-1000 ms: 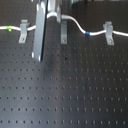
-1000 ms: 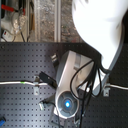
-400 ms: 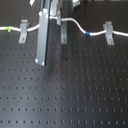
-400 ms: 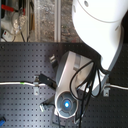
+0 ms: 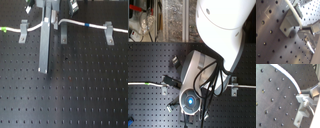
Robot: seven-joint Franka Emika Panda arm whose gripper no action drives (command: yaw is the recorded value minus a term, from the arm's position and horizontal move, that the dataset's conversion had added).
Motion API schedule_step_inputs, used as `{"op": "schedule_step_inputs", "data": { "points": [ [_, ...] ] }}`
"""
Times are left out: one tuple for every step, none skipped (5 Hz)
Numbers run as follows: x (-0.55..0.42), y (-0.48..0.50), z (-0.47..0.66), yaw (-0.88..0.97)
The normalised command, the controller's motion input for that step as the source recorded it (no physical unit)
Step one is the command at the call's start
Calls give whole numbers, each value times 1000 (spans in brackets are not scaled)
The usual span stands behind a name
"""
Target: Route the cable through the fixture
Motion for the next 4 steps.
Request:
{"op": "schedule_step_inputs", "data": {
  "points": [
    [52,352,52,208],
    [14,257,398,157],
    [-163,-356,346,-583],
    [-181,-307,153,-757]
  ]
}}
